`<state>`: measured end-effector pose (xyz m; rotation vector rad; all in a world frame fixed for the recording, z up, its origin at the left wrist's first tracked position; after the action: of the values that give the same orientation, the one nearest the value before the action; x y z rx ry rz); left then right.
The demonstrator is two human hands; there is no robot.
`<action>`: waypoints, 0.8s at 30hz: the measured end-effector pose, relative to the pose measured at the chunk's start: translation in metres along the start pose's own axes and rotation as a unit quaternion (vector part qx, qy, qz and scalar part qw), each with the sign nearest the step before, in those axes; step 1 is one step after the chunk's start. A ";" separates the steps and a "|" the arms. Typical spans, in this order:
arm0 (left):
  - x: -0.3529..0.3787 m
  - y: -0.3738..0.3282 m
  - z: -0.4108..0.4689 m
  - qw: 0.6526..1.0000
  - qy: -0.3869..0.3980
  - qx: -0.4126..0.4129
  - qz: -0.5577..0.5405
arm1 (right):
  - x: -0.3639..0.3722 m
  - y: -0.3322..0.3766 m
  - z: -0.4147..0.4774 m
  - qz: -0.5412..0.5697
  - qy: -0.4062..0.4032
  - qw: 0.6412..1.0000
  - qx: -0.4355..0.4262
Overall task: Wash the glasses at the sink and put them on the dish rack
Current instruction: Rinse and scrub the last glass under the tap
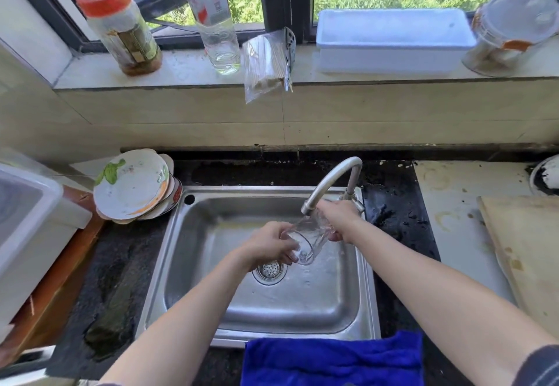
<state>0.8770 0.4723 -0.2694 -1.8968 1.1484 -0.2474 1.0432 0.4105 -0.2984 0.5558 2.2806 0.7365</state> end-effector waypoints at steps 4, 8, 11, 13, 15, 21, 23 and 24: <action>0.003 -0.003 0.015 0.995 -0.095 0.013 0.032 | 0.005 0.018 -0.021 -0.104 -0.082 0.979 -0.153; -0.004 0.003 0.018 0.993 -0.110 -0.020 -0.032 | 0.019 0.010 -0.072 -0.091 -0.047 0.913 -0.396; -0.001 0.011 0.019 0.994 -0.096 -0.034 -0.038 | 0.021 0.003 -0.063 -0.083 -0.005 0.911 -0.404; 0.000 0.013 0.019 0.993 -0.097 -0.046 -0.051 | 0.022 0.005 -0.033 -0.052 0.003 0.950 -0.309; -0.001 0.013 0.017 0.989 -0.094 -0.059 -0.094 | 0.023 0.003 -0.024 -0.044 -0.015 0.964 -0.262; 0.001 0.012 0.008 0.976 -0.019 -0.088 -0.200 | 0.010 -0.001 -0.017 0.052 -0.027 0.969 -0.238; 0.007 0.012 0.007 0.971 0.007 -0.105 -0.216 | 0.011 -0.004 -0.004 0.140 0.023 0.988 -0.062; 0.007 0.012 0.005 0.971 0.015 -0.110 -0.213 | 0.012 -0.003 -0.004 0.151 0.043 0.987 -0.021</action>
<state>0.8763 0.4674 -0.2838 -2.3352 0.8008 -0.3978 1.0316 0.4130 -0.3034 0.8777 2.2800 0.9676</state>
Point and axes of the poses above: each hand's wrist, its own z-axis towards the middle knuckle, its own x-axis out of the palm, y = z × x, the point moved 5 cm from there along z, towards the middle knuckle, and after that the axes turned 14 degrees about -y, right-handed, at the moved point
